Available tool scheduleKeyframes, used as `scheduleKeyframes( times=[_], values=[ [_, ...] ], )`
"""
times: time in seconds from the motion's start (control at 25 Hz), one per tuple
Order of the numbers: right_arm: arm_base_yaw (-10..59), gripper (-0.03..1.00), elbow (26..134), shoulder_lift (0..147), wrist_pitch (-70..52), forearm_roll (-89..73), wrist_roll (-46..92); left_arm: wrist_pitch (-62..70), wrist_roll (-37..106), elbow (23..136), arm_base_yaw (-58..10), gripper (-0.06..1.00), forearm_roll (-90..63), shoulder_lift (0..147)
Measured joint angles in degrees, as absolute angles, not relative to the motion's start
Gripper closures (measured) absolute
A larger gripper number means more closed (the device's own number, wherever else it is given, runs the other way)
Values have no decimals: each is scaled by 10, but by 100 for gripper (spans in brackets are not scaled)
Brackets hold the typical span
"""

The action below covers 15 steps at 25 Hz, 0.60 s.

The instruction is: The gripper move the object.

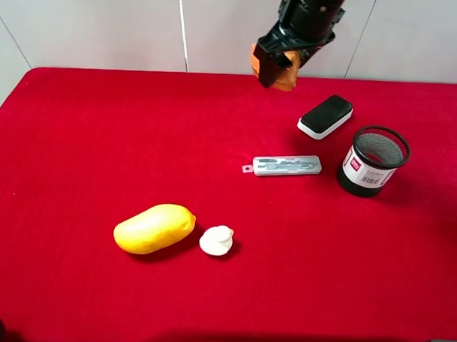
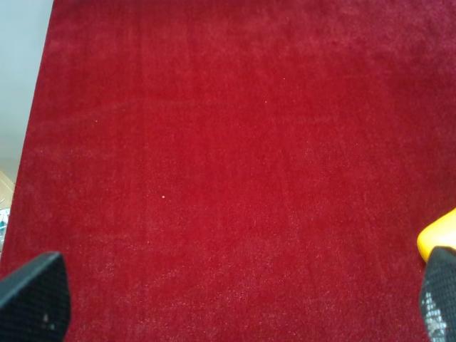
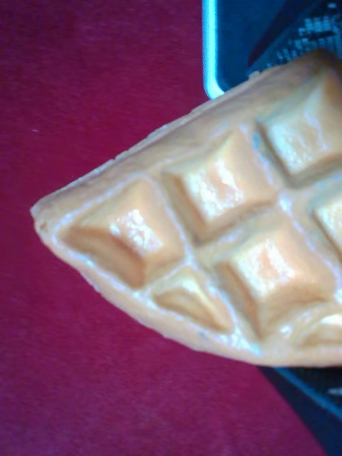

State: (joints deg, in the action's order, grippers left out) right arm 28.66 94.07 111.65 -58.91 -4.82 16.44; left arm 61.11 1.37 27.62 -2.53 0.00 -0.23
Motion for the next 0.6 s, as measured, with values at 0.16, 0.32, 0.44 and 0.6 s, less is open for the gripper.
scheduleKeyframes(
  times=[0.16, 0.32, 0.44, 0.6],
  values=[
    [287, 43, 874, 1061, -574, -46, 164, 611, 14, 276, -25, -3, 0, -2],
    [287, 43, 809, 1008, -570, -46, 164, 611, 14, 276, -25, -3, 0, -2],
    [287, 43, 755, 973, -557, -46, 164, 611, 14, 276, -25, -3, 0, -2],
    [287, 43, 673, 938, -524, -46, 164, 611, 14, 276, -25, -3, 0, -2]
  ],
)
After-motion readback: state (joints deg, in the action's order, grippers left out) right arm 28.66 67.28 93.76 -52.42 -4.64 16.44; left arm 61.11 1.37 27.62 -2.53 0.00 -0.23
